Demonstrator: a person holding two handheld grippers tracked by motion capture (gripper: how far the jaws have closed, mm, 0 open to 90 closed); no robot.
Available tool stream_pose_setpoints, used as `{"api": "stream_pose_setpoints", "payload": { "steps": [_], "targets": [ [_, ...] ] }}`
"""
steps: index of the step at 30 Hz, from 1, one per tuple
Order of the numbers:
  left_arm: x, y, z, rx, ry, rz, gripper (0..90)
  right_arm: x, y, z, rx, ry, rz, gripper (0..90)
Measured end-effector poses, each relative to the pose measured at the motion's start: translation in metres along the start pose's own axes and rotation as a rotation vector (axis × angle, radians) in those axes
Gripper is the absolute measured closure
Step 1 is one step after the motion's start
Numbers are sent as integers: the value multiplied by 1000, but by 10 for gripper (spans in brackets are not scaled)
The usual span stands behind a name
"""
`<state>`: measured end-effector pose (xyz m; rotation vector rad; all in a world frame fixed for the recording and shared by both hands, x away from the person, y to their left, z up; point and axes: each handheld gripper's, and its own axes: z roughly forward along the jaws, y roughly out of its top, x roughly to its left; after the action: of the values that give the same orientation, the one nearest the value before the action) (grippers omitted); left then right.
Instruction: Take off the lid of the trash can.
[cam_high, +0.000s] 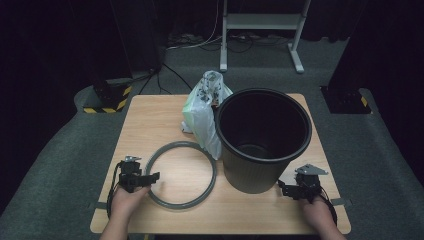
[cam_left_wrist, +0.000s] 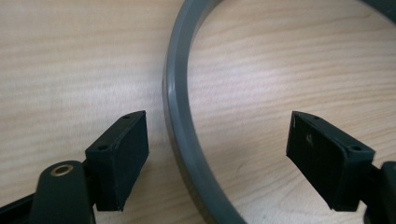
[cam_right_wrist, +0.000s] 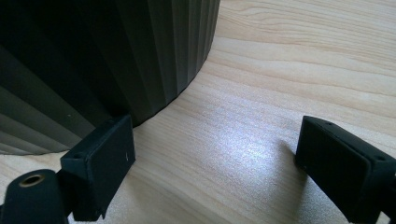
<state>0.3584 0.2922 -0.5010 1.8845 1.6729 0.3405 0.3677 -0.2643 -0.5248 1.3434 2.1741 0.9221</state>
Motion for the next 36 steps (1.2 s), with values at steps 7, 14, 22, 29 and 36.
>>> {"api": "stream_pose_setpoints", "payload": {
  "steps": [7,14,22,29,36],
  "targets": [
    [-3,-1,2,69,52,-3,181,-2,1,0,0,10,-4,112],
    [-14,6,8,147,142,75,221,-2,1,1,0,17,-9,111],
    [-15,28,16,272,166,85,235,-3,2,1,1,18,-14,110],
    [-16,53,27,450,172,81,290,-3,2,2,2,20,-12,109],
    [-11,68,31,565,190,28,471,-4,3,3,2,29,-27,104]
  ]
}}
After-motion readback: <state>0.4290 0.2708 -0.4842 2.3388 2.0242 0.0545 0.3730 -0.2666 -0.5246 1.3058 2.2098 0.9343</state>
